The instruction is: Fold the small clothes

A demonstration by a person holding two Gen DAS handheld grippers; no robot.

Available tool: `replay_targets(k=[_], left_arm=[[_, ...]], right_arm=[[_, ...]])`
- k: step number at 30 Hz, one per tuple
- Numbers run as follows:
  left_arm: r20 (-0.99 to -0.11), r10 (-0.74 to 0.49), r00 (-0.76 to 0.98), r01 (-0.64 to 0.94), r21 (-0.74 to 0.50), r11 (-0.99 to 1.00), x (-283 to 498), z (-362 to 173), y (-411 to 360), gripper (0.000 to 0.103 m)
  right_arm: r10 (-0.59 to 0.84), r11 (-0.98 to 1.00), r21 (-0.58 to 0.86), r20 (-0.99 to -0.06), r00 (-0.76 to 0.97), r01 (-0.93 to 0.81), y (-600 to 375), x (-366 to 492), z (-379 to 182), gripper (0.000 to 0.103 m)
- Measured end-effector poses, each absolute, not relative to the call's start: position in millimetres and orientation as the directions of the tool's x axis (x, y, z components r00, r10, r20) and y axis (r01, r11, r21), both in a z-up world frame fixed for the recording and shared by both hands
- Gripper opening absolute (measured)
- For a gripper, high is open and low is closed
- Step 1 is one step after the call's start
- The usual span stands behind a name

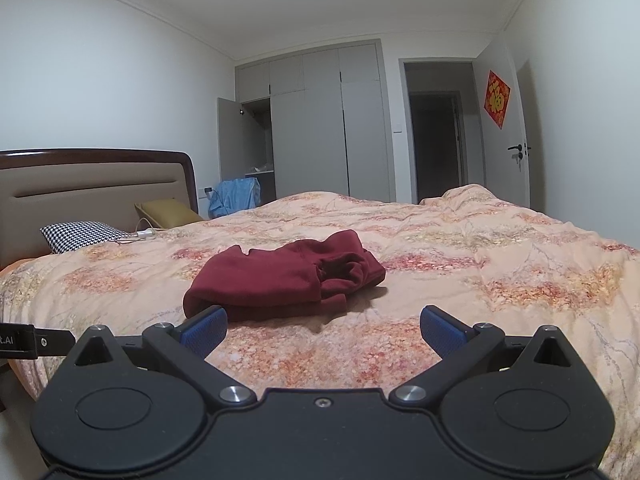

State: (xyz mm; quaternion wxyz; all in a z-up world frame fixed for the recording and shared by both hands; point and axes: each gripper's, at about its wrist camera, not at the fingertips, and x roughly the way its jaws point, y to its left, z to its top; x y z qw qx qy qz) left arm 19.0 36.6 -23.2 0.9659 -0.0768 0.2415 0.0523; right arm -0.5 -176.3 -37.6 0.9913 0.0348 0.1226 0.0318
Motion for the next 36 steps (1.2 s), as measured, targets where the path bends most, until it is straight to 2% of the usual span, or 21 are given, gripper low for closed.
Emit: replay_targets(k=[36], left_arm=[[-0.491, 0.057, 0.869, -0.135, -0.124, 0.983, 18.0, -27.2, 33.9, 0.103]], right_arm=[[0.069, 0.995, 0.082, -0.25, 0.966, -0.05, -177.1, -1.6, -40.0, 0.102]])
